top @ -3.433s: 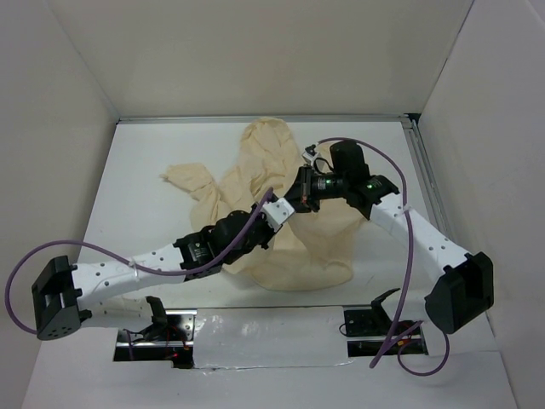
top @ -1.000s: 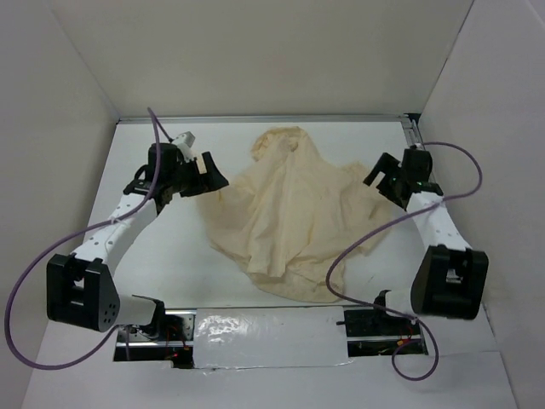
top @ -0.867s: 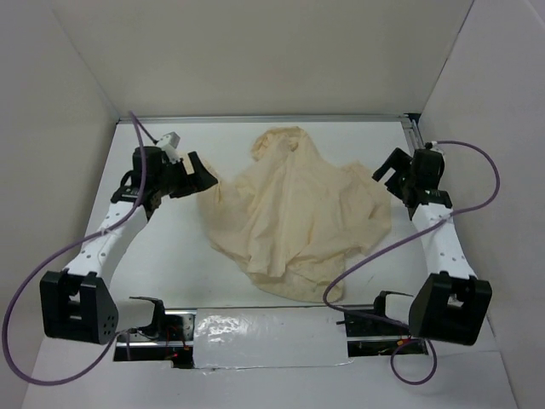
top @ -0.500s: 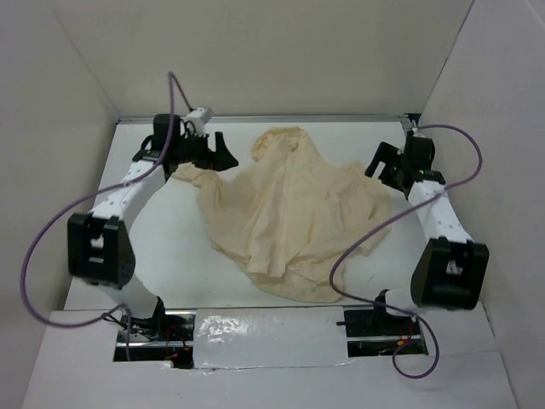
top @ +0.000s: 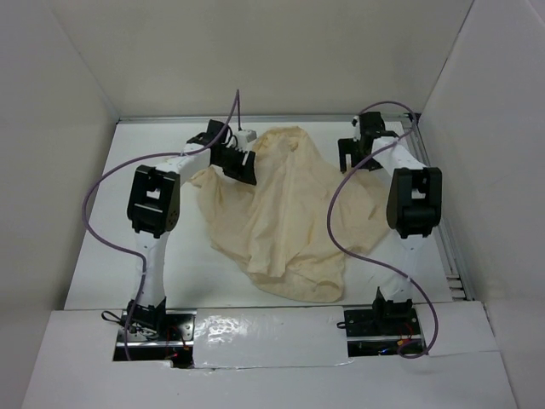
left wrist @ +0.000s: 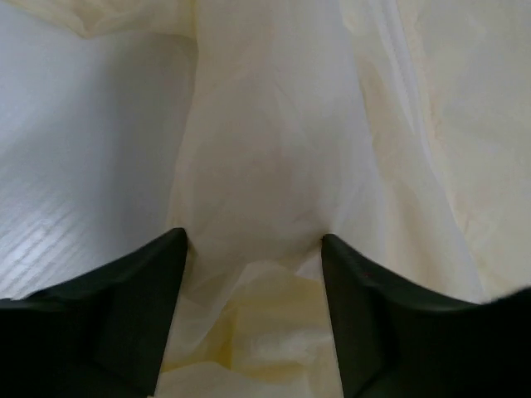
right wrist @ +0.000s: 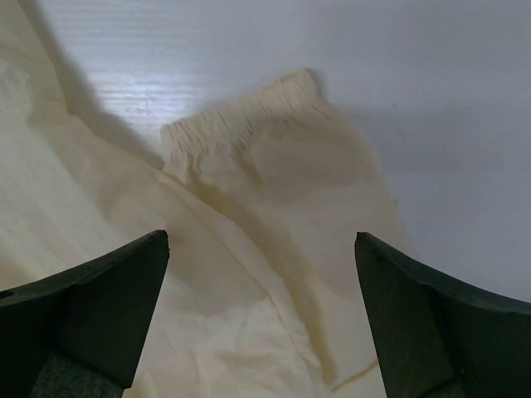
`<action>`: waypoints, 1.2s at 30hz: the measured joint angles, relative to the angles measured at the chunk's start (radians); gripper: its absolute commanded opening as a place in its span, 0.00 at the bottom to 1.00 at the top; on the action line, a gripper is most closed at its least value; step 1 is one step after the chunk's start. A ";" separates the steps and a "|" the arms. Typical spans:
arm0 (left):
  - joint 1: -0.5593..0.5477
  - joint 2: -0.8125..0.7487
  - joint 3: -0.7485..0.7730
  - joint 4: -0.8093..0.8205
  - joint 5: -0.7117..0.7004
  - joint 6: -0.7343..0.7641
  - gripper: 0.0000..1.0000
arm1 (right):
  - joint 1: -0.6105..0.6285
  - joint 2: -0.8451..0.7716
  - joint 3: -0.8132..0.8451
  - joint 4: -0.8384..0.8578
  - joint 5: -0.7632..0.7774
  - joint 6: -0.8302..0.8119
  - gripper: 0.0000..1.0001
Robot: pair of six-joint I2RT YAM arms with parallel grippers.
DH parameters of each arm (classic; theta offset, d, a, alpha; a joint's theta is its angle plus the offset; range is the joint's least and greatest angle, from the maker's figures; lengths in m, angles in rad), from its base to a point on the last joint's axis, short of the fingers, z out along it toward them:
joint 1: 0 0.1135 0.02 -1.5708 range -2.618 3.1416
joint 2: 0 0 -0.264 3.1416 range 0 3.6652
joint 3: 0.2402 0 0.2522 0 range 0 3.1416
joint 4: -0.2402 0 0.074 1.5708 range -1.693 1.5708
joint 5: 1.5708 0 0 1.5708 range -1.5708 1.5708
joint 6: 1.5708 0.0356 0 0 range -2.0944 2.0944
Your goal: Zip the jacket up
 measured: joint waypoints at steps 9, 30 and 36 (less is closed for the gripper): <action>-0.008 0.078 0.045 -0.006 -0.095 -0.005 0.00 | 0.040 0.215 0.204 -0.122 0.034 -0.009 0.44; 0.064 0.316 0.500 0.094 -0.356 0.033 0.99 | -0.073 0.260 0.381 -0.154 0.232 0.126 1.00; 0.069 0.033 0.330 0.003 -0.356 -0.090 0.99 | -0.044 -0.090 0.137 -0.089 0.090 0.233 1.00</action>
